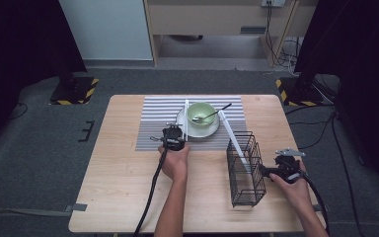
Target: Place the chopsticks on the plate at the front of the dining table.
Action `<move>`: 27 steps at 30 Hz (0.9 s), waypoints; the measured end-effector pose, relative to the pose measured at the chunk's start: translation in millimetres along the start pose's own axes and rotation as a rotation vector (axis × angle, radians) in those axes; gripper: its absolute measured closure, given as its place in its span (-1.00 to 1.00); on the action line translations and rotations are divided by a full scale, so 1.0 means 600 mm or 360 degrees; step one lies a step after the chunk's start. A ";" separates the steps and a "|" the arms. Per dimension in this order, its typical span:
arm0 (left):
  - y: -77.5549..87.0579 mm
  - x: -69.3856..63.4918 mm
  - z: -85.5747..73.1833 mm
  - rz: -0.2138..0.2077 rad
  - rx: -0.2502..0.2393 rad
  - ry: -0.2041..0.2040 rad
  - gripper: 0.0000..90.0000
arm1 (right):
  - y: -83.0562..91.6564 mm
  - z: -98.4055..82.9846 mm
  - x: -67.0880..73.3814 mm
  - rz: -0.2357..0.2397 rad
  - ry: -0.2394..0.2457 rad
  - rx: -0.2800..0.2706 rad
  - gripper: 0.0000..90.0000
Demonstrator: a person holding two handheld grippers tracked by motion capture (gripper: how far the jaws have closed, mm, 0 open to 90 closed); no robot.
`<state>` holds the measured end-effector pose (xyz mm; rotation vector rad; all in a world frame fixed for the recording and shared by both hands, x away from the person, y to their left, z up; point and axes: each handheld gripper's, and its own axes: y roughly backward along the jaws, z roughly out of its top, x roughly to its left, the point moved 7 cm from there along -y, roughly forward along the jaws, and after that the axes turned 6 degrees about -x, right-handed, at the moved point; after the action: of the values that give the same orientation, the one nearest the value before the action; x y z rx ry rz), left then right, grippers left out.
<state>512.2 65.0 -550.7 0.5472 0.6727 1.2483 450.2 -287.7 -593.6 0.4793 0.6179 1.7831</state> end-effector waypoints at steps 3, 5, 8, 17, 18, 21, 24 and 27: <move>0.000 -0.003 0.000 -0.0003 -0.0005 0.0001 0.83 | 0.000 0.000 0.000 0.0000 0.0000 0.0000 -0.96; 0.000 -0.004 -0.001 -0.0010 -0.0005 -0.0004 0.83 | 0.000 0.000 0.000 0.0000 0.0000 0.0000 -0.96; 0.000 -0.006 -0.001 -0.0017 -0.0007 0.0001 0.83 | 0.000 0.000 0.000 0.0000 0.0000 0.0000 -0.96; 0.003 -0.006 0.002 -0.0027 -0.0015 0.0008 0.83 | 0.000 0.000 0.000 0.0000 0.0000 0.0000 -0.96; 0.003 -0.007 0.002 -0.0029 -0.0017 0.0011 0.83 | 0.000 0.000 0.000 0.0000 -0.0001 0.0000 -0.96; 0.005 -0.006 0.003 -0.0028 -0.0024 0.0009 0.83 | 0.000 0.000 0.000 0.0000 0.0000 -0.0001 -0.96; 0.008 -0.005 0.005 -0.0023 -0.0037 0.0008 0.77 | 0.000 0.000 0.000 0.0000 -0.0001 0.0000 -0.96; 0.013 -0.006 0.004 -0.0032 -0.0052 0.0005 0.71 | 0.000 0.000 0.000 0.0001 0.0000 -0.0001 -0.96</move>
<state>508.0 63.1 -543.1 0.5100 0.6579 1.2396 450.5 -287.6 -593.6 0.4789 0.6174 1.7837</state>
